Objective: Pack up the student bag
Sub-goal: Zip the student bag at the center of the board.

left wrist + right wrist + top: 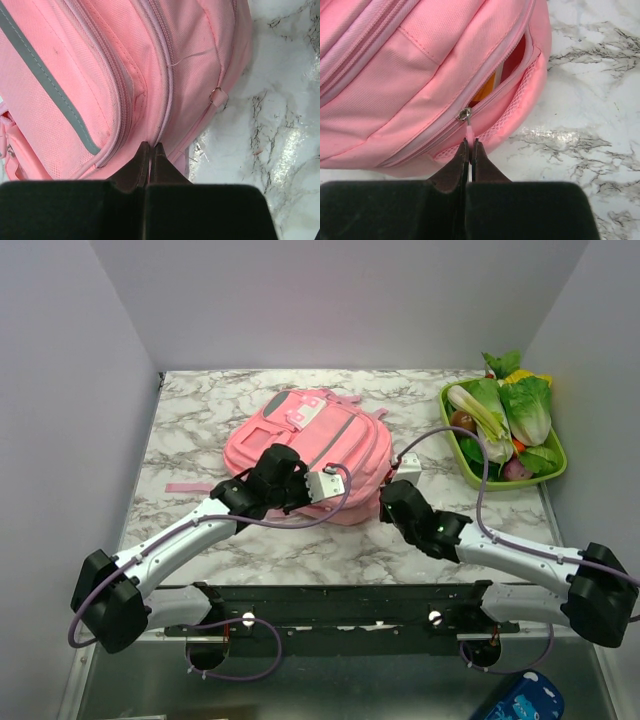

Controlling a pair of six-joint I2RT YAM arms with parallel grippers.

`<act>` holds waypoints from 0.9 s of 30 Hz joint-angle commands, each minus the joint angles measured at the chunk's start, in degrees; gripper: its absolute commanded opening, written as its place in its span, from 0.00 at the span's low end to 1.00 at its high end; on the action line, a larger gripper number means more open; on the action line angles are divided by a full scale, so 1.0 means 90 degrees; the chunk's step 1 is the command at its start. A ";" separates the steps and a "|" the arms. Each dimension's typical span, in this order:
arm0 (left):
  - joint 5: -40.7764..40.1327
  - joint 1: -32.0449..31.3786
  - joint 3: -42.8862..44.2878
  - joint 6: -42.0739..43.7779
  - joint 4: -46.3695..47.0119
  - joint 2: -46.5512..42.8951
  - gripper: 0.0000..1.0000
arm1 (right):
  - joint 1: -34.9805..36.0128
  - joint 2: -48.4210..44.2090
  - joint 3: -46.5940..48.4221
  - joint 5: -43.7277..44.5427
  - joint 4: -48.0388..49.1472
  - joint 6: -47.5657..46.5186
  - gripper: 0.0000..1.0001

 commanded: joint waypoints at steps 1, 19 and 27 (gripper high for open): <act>-0.0552 0.0160 0.0061 0.0141 -0.0771 -0.0322 0.00 | -0.0438 0.0354 0.0344 0.0630 -0.0459 -0.0533 0.01; -0.0533 0.1983 -0.0525 0.1282 -0.2236 -0.1660 0.00 | -0.1777 0.1673 0.1399 -0.0210 0.0234 -0.1520 0.01; -0.0504 0.3402 -0.1150 0.1948 -0.2218 -0.1866 0.00 | -0.1719 0.1693 0.1146 -0.2219 0.1229 -0.1491 0.01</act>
